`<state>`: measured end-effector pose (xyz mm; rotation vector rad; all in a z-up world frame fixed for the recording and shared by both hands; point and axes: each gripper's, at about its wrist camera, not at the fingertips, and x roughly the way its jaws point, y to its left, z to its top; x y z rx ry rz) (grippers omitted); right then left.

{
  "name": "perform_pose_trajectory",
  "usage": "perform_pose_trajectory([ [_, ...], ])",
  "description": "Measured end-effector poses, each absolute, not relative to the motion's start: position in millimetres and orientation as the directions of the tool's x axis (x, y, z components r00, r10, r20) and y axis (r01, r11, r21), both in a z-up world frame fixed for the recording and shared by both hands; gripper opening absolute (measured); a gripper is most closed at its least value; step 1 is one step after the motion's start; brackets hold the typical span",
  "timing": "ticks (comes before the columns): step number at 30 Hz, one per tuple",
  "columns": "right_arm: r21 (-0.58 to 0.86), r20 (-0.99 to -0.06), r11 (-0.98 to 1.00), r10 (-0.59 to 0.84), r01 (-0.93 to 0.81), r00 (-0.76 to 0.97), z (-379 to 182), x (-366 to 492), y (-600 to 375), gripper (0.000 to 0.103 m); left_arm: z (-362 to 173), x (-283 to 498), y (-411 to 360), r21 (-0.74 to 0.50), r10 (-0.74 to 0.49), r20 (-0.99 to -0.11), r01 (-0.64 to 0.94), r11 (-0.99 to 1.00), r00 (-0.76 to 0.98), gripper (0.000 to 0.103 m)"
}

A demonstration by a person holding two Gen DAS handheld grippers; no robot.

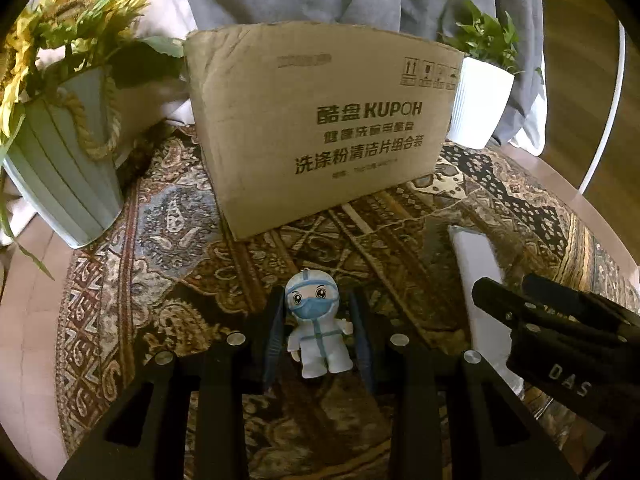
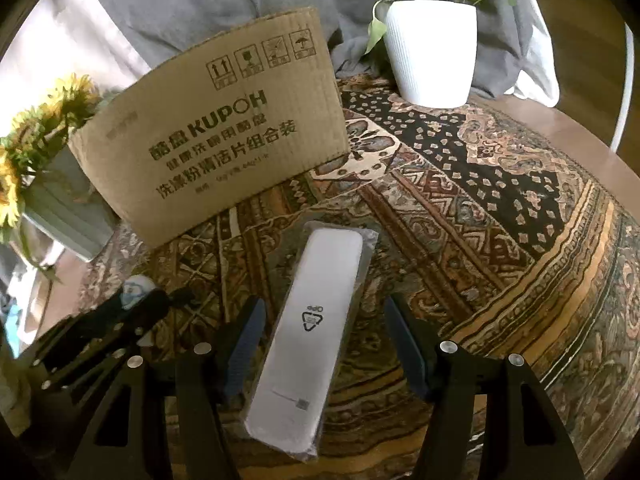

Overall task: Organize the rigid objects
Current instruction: 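Close the left tool on the astronaut keychain while the right tool grasps the white wrapped bar, then lift the keychain and white bar and carry both over the box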

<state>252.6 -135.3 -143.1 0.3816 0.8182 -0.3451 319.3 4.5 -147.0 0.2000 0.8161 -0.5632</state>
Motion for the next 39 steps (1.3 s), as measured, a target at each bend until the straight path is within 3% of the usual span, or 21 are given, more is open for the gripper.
perform_pose_trajectory([
  [14,0.059,-0.780,0.868,-0.268,0.493,0.565,-155,273,-116,0.062,-144,328,12,-0.065,-0.426,-0.706,0.547,0.834,0.566,0.032],
  [21,0.034,-0.781,0.878,-0.275,0.478,0.560,-154,269,-117,0.043,-142,320,6,-0.059,-0.419,-0.714,0.548,0.835,0.561,0.032],
  [39,0.071,-0.739,0.926,-0.200,0.370,0.643,-127,244,-140,0.042,-129,294,-14,-0.114,-0.404,-0.730,0.485,0.867,0.550,0.031],
])
